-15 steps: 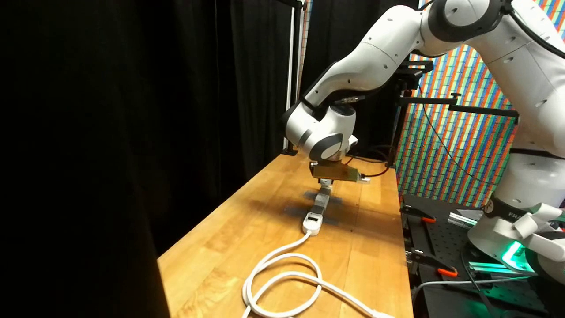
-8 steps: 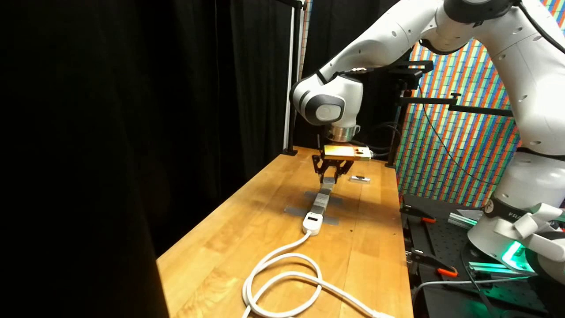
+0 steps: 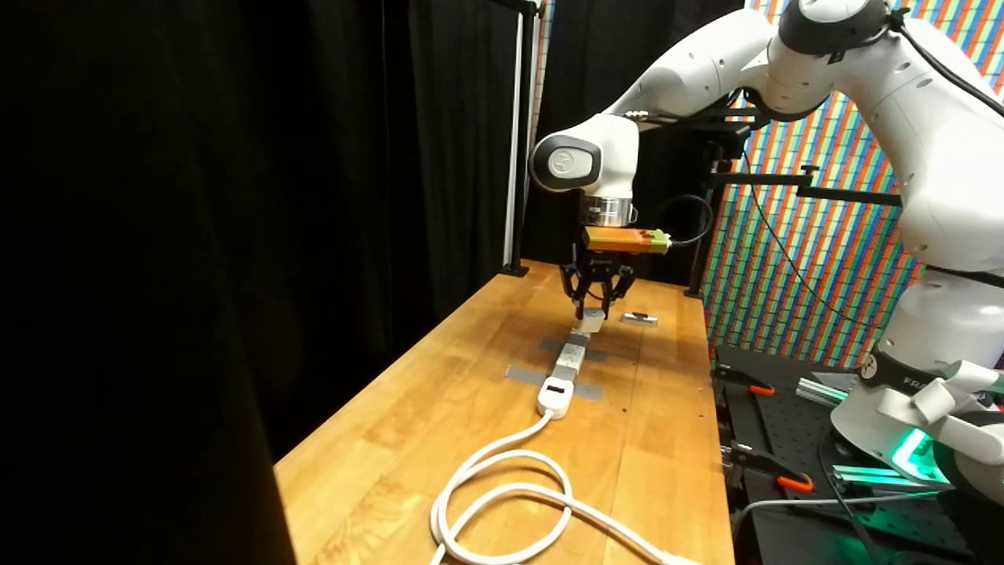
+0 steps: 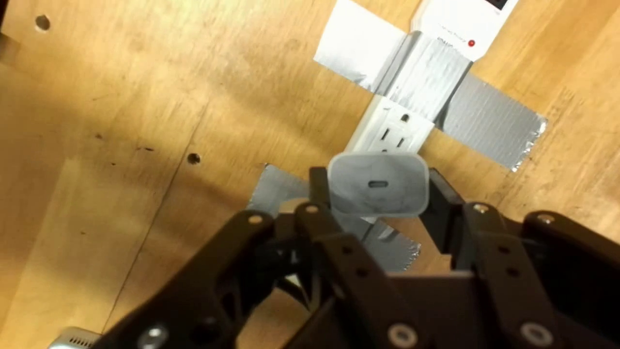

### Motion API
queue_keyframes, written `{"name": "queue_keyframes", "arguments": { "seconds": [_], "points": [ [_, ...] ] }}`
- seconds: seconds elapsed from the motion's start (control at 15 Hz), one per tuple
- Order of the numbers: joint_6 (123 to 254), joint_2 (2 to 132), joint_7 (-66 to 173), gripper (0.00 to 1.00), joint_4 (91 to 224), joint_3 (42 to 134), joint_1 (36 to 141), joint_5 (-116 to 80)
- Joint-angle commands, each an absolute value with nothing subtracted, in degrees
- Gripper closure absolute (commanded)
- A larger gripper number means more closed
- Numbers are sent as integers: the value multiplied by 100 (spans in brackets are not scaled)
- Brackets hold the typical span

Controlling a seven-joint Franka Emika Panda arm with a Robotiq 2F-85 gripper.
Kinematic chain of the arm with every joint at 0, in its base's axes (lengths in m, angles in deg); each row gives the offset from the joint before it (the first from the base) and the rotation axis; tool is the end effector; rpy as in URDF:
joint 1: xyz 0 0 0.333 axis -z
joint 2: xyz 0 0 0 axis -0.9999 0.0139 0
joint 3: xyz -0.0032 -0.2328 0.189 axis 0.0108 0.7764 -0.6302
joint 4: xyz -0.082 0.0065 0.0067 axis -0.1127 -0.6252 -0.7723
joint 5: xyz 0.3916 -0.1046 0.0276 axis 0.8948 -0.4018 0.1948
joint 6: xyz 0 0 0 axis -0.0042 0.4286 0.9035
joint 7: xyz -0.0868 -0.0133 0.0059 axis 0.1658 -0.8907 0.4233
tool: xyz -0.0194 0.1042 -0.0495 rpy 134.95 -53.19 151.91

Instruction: Plug the USB head into the extension cable

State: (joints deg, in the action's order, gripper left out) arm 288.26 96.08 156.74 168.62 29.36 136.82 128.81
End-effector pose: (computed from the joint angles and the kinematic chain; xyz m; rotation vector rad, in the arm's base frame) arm 0.4796 -0.0462 0.2165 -2.6466 1.5164 0.1307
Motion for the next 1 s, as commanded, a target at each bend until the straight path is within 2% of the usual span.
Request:
{"name": "queue_keyframes", "arguments": {
  "seconds": [0.0, 0.07, 0.33, 0.4, 0.93],
  "points": [
    [29376, 10270, 15785, 77, 16222, 2976, 13504, 12872],
    [28973, 9885, 15676, 52, 16669, 2980, 13646, 12864],
    [29044, 10171, 15737, 52, 16469, 3070, 13538, 12920],
    [29058, 10174, 15737, 77, 16457, 3072, 13535, 12921],
    [29112, 11047, 15772, 77, 15974, 2480, 14169, 12918]
  ]
}}
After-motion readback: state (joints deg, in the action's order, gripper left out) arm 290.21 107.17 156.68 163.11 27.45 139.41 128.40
